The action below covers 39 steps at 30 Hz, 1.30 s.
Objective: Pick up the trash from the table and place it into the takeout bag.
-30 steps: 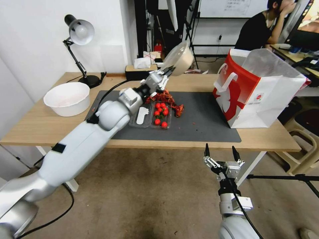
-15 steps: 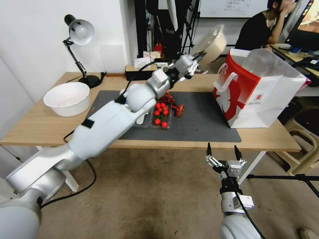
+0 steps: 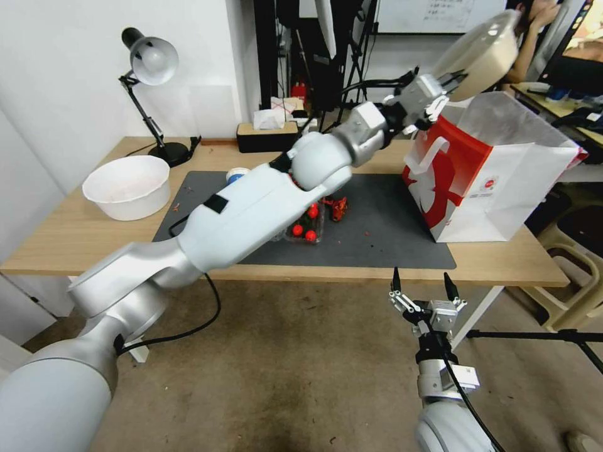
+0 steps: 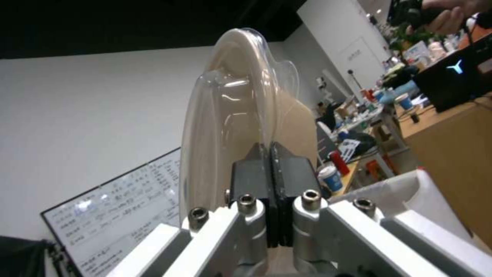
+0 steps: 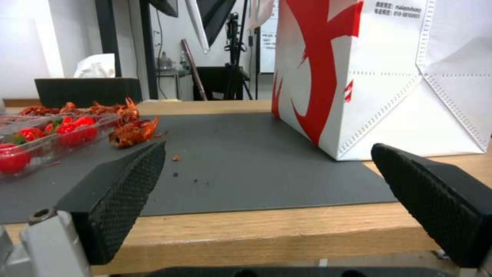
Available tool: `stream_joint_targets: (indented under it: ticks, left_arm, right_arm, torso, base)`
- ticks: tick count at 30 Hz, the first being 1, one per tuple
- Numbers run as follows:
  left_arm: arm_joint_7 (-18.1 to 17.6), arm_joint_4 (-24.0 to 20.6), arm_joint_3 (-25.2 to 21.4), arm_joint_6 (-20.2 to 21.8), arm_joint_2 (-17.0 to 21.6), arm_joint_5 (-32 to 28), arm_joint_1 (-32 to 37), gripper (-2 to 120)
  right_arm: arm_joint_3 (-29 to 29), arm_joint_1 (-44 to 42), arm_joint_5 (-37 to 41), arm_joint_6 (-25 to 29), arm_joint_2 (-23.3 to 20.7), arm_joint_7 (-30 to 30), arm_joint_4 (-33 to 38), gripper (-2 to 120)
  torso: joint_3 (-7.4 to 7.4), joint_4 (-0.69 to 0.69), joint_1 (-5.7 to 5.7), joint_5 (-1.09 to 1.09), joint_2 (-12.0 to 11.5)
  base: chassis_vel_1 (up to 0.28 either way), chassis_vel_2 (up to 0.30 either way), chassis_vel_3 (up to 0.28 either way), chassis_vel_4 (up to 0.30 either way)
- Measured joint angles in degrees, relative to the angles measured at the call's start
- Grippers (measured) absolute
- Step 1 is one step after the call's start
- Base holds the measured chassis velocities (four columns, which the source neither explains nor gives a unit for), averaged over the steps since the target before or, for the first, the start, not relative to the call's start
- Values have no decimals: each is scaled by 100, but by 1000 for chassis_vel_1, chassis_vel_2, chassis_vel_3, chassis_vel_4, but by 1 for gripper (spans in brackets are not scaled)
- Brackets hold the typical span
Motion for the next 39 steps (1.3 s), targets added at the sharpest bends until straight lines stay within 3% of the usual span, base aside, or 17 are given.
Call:
stream_joint_targets:
  ticks: [14, 31, 39]
  left_arm:
    - [41, 703, 207, -180, -726, 97, -93, 0]
    - [9, 1388, 489, -336, -1038, 170, 10, 0]
    - [-149, 1453, 467, -310, -1031, 220, 43, 23]
  right_arm:
    - [17, 12, 7, 2, 33, 21, 50, 100]
    - [3, -39, 8, 9, 75, 21, 150, 100]
    - [-28, -39, 7, 12, 112, 16, 150, 100]
  torso:
    - [0, 0, -1, 0, 0]
    - [0, 0, -1, -1, -1]
    - [0, 0, -1, -1, -1]
  base:
    - [0, 0, 0, 0]
    - [0, 0, 0, 0]
    - [0, 0, 0, 0]
